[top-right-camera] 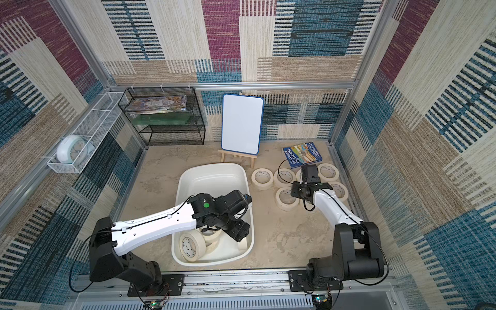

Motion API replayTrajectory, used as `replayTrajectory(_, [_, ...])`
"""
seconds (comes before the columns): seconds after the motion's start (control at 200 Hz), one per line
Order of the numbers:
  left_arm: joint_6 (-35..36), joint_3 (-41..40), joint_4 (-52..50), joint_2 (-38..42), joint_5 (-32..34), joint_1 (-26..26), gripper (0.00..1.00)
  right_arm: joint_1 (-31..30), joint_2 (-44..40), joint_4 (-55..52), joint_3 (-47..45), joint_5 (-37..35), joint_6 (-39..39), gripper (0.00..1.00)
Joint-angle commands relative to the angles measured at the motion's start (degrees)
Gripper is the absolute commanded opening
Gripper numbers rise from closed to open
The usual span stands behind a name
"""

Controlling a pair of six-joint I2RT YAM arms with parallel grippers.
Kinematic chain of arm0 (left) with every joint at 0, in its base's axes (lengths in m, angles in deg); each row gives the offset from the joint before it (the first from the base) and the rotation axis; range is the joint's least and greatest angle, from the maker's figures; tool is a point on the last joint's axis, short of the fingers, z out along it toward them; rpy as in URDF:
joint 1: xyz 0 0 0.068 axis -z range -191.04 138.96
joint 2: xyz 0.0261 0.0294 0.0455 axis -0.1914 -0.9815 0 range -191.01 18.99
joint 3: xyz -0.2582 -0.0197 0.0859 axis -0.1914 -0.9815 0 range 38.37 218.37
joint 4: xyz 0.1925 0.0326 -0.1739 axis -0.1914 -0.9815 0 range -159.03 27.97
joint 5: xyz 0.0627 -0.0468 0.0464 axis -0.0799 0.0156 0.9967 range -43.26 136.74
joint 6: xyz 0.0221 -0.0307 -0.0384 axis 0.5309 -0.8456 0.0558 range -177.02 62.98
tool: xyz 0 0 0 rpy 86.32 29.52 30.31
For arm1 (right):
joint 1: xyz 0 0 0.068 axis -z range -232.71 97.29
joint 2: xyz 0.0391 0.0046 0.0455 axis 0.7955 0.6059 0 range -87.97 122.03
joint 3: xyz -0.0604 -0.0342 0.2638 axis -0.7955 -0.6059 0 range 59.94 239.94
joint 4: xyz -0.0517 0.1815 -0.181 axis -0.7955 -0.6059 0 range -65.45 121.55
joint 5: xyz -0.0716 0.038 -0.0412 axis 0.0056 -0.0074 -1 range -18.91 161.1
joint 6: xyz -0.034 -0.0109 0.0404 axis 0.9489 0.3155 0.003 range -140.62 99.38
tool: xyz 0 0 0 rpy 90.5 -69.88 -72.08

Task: Take out the art tape in the storage box
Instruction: Place the art tape at the center of the board, then pick up the art tape from the storage box.

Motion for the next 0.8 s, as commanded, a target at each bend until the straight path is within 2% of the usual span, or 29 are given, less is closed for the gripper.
replayTrajectory(0.0, [-3.0, 0.3, -1.6, -1.3, -0.7, 1.2, 0.81, -0.1, -0.4, -1.2, 0.7, 1.8, 1.5, 0.44])
replayTrajectory(0.371, [-1.9, -0.1, -1.5, -6.8, 3.2, 1.5, 0.84, -0.1, -1.3, -0.7, 0.5, 3.8, 1.9, 0.42])
replayTrajectory(0.451, [-1.4, 0.0, -1.6, -7.7, 4.4, 1.4, 0.82, -0.2, -1.4, -0.8, 0.6, 4.4, 2.0, 0.42])
replayTrajectory(0.536, [-1.2, -0.2, -1.8, -7.6, 5.3, 1.0, 0.67, -0.5, -1.7, -1.1, 0.7, 5.0, 2.2, 0.41])
replayTrajectory(0.661, [-1.4, -0.8, -1.9, -6.2, 7.0, 0.1, 0.35, -1.3, -2.1, -1.5, 1.0, 6.1, 2.6, 0.40])
replayTrajectory(0.791, [-1.4, -1.3, -2.1, -4.3, 8.0, -1.4, 0.09, -3.5, -2.6, -1.9, 1.5, 9.0, 3.0, 0.39])
